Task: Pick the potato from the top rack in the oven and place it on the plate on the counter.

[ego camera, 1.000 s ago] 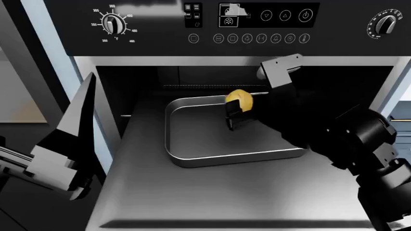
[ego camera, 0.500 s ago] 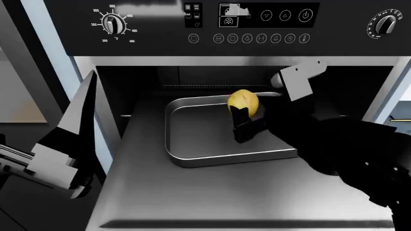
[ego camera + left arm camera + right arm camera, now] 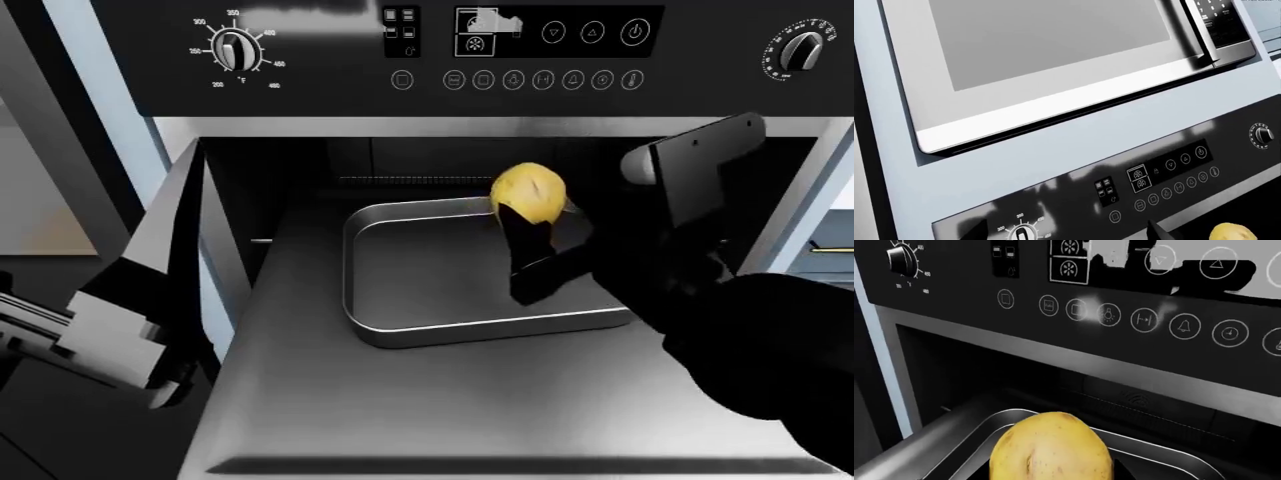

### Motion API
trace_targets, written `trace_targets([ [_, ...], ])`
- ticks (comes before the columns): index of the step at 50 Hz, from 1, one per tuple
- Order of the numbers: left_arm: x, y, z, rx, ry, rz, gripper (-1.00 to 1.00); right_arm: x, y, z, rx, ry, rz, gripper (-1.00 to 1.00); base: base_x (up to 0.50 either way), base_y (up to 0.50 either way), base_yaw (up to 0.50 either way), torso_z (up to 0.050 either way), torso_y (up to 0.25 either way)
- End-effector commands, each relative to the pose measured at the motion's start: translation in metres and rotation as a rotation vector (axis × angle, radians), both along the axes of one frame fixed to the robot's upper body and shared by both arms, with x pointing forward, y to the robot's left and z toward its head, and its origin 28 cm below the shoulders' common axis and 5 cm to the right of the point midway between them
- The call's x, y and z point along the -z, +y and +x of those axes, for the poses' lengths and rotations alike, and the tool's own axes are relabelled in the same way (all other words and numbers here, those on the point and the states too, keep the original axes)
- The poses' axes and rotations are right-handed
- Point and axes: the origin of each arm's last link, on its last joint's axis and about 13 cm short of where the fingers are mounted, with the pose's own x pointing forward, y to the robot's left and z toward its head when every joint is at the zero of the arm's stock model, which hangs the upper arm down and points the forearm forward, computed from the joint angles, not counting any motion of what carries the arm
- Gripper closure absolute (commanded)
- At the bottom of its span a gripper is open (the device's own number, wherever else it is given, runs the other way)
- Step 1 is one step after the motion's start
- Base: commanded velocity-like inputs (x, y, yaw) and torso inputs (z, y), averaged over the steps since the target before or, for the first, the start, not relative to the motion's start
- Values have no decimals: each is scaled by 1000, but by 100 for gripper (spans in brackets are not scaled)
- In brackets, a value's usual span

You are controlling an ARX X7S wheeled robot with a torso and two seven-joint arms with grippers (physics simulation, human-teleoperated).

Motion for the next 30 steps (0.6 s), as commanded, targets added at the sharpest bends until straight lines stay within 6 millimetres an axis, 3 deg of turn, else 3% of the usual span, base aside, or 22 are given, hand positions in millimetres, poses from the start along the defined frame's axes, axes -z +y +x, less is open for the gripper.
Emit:
trace_targets([
  [1,-1,-1,0,3,-1,2,-100,-8,-3,-17,-8,-73,15,100,0,0,0,0,0],
  [17,0,-2,0,5,0,2,-100,-9,-2,-19,-12,-90,23,100,-229,0,0,0,0],
  [24,0,-2,1,2,0,1,-100,-8,-2,-18,-14,-84,28,100,0,0,0,0,0],
  [30,0,-2,1,3,0,2,-100,-9,-1,-19,-16,-89,35,100,-5,-452,0,0,0],
])
